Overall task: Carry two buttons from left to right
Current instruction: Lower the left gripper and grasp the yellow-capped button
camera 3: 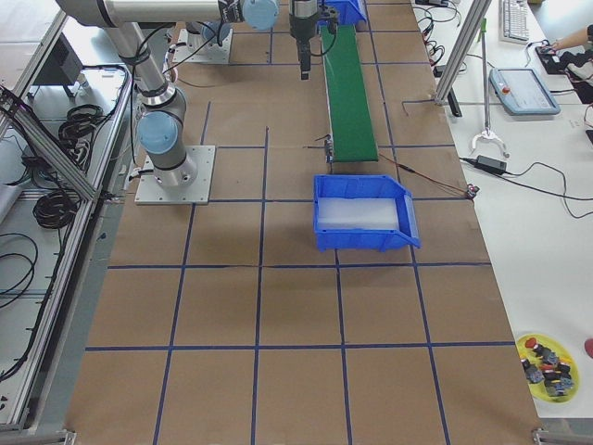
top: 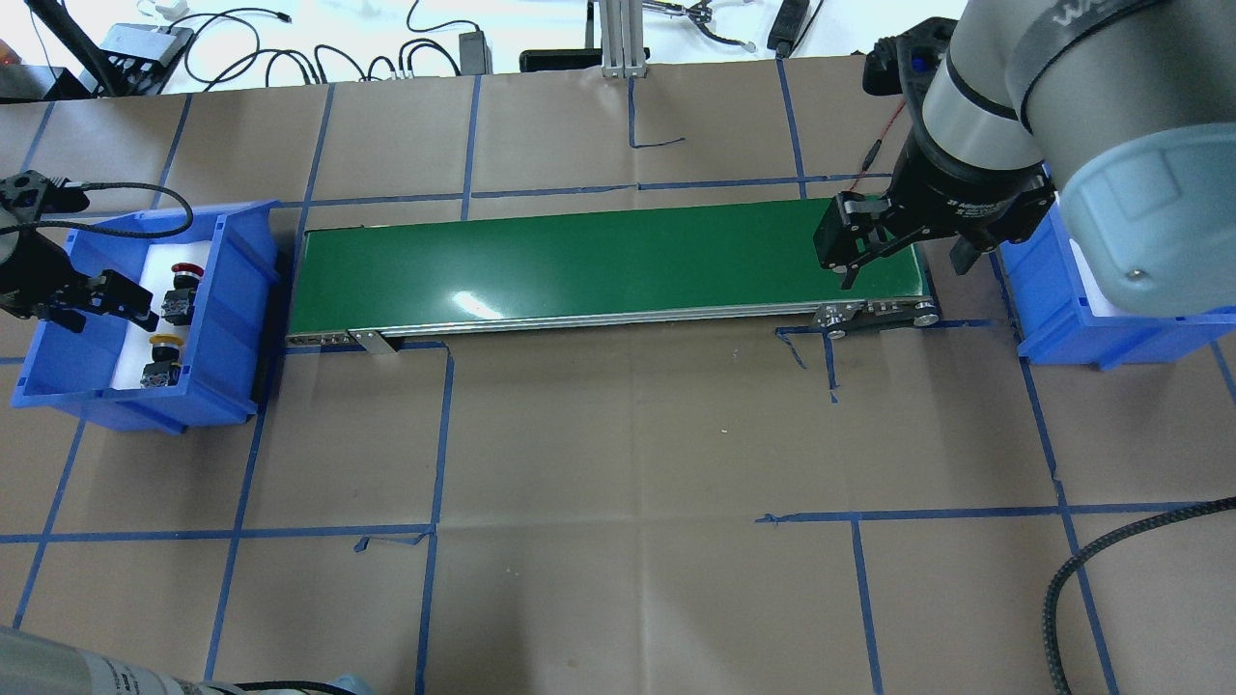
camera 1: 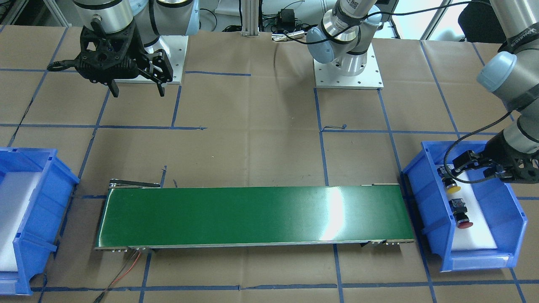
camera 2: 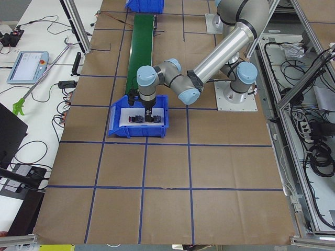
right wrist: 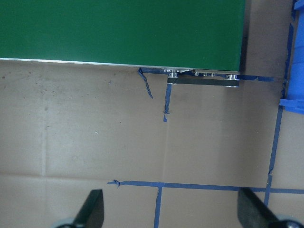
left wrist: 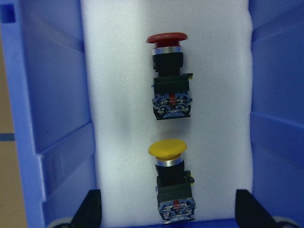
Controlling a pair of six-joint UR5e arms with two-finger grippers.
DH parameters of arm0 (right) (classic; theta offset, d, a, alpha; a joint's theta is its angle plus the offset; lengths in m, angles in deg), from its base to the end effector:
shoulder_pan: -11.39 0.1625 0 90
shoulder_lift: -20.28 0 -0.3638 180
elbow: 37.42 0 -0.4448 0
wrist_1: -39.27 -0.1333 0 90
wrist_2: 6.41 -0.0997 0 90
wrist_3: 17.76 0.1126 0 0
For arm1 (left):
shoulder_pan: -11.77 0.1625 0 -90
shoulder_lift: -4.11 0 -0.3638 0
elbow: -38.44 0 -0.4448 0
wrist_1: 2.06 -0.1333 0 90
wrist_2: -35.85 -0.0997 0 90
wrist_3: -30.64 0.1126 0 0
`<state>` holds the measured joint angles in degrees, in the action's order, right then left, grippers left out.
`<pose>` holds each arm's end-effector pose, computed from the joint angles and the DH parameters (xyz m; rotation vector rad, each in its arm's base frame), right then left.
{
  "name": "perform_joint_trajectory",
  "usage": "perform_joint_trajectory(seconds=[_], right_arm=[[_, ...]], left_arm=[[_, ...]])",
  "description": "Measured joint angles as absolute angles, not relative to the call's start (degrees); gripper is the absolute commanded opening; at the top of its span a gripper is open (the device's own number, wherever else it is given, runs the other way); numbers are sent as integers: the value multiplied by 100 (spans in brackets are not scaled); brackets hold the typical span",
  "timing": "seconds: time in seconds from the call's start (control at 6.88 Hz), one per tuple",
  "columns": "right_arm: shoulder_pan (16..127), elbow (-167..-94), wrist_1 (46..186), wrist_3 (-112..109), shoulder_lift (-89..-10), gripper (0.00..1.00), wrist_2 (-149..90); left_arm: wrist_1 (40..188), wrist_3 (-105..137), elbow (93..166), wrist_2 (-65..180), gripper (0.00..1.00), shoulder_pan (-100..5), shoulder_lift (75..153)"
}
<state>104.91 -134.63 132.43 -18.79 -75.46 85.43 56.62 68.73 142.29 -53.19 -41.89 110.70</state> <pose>0.1608 -0.5023 0.4035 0.1227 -3.1074 0.0469 0.2400 -0.5544 0.1748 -0.0481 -3.1370 0.0351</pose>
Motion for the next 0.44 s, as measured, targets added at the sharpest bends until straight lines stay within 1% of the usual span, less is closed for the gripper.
perform_joint_trajectory(seconds=[0.44], right_arm=[[10491, -13455, 13237, -1880, -7551, 100, 8536]], left_arm=[[4861, 6872, 14806, -5318, 99, -4175, 11201]])
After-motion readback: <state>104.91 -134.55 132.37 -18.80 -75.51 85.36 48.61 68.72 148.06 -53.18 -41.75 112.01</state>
